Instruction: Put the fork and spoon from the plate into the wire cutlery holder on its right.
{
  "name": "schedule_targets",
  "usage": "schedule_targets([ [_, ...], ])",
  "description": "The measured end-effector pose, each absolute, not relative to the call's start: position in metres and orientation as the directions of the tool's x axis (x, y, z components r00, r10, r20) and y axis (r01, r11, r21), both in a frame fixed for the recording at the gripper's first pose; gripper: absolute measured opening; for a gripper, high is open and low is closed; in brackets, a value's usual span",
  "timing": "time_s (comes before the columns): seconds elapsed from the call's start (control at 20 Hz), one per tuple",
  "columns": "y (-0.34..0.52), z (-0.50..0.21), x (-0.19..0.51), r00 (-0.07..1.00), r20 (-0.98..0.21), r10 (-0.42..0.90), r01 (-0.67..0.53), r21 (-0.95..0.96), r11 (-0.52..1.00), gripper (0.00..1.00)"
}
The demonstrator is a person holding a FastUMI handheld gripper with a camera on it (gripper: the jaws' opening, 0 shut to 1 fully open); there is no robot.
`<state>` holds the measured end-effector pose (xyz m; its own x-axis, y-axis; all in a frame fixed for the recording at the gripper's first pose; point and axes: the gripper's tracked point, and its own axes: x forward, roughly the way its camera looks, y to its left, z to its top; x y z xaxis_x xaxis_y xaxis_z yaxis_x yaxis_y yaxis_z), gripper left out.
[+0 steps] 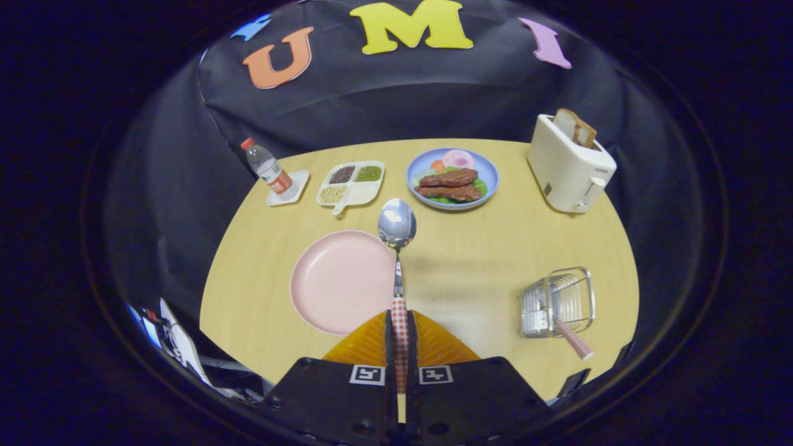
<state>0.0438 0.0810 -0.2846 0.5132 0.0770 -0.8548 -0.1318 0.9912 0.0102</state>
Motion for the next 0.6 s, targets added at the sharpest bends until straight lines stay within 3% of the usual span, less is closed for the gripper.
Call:
schedule_targets([
  [0.3,-0.007,-0.253,0.047,0.524,-0.851,0.019,-0.098,-0.038,0.994,0.05],
  [0.6,-0.079,-0.243,0.035,0.449,-0.892,-0.043,-0.127,-0.112,0.986,0.05],
])
